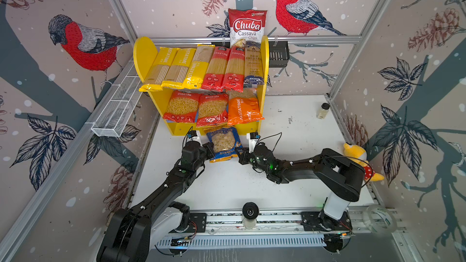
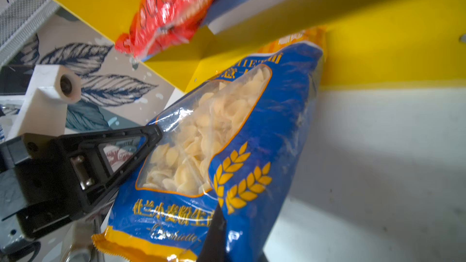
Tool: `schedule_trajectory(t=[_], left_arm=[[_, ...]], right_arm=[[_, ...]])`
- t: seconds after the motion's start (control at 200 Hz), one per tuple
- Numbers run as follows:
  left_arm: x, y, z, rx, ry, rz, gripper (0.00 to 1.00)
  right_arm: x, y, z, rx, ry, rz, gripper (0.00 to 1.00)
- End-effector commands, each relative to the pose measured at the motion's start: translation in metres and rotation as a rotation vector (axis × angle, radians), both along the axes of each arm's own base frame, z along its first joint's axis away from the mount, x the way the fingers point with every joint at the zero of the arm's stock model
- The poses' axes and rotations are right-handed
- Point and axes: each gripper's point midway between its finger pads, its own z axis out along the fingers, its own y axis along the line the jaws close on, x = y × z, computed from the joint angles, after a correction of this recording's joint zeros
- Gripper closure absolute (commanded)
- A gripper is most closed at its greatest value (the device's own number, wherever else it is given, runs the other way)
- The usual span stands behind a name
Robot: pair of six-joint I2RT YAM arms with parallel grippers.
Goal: Arrange pasta packages on shelves
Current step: Place the pasta bag on the shelf.
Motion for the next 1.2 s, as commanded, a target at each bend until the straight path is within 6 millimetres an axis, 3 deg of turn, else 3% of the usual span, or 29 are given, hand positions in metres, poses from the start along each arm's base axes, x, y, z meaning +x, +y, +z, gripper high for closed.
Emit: schedule_trajectory(t=[0.0, 0.18, 0.3, 0.385, 0.52, 0.7, 0.901, 1.196], left_arm=[[0.015, 0.001, 0.024, 0.021, -0.088, 0.012, 1.0], [0.017, -0.003, 0.041, 0.0, -0.125, -0.004, 1.0], [0.021, 0.005, 0.039, 0.044, -0.123, 0.024, 1.0], [0.026, 0.012, 0.027, 0.057, -0.094, 0.052, 1.0], [0.032, 0.016, 0.005, 0.064, -0.035, 0.075, 0.99], [0.037, 0.012, -0.003, 0.067, 0.006, 0.066, 0.92], [0.033, 0.013, -0.001, 0.064, 0.016, 0.067, 0.83], [0.015, 0.03, 0.001, 0.075, 0.038, 0.106, 0.67]], right_arm=[[0.02, 0.0, 0.038, 0.099, -0.12, -0.095, 1.0], [0.026, -0.002, 0.055, 0.117, -0.181, -0.122, 1.0], [0.03, 0.003, 0.06, 0.113, -0.198, -0.123, 1.0], [0.033, 0.009, 0.049, 0.093, -0.177, -0.121, 1.0], [0.035, 0.013, 0.016, 0.067, -0.093, -0.117, 1.0], [0.03, 0.015, -0.011, 0.052, 0.015, -0.109, 1.0], [0.033, 0.019, -0.026, 0.087, 0.122, -0.111, 1.0], [0.042, 0.024, -0.036, 0.098, 0.207, -0.119, 1.0]])
